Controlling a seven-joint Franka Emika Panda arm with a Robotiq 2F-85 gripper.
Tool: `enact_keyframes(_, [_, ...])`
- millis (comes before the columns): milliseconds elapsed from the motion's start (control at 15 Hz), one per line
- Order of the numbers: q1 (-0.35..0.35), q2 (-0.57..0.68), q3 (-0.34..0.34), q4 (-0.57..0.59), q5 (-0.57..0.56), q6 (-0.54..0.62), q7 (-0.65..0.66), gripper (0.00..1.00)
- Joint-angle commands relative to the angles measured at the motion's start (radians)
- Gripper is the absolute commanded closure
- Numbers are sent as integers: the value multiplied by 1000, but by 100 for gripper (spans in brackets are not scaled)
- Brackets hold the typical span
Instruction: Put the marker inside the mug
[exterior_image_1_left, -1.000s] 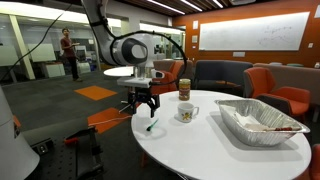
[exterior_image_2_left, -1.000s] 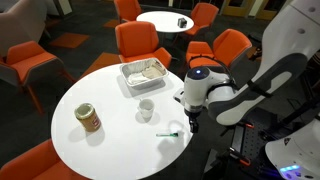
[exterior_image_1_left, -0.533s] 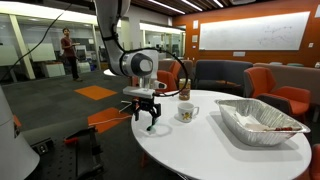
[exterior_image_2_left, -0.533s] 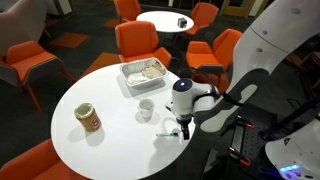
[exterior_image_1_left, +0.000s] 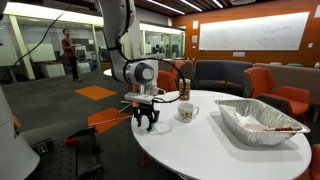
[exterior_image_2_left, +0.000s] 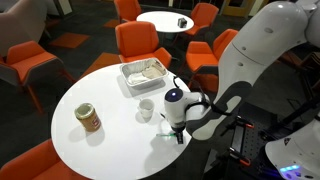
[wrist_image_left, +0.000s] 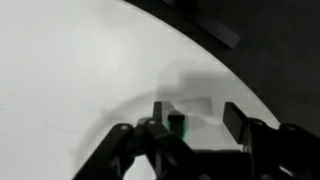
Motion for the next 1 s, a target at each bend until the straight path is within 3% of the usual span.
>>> enact_keyframes(0, [3,30,-6,51,-3,-38,35,62])
enact_keyframes(133, [6,47,-11,73,-4,-45,39,71])
enact_keyframes(200, [9,52,-15,82,-8,-46,43,84])
enact_keyframes(333, [8,61,-16,96,-6,-46,42,99])
enact_keyframes(600, [8,-1,-22,82,-9,-91,49,95])
enact_keyframes(933, [25,-113,-46,161,-94,-468,41,95])
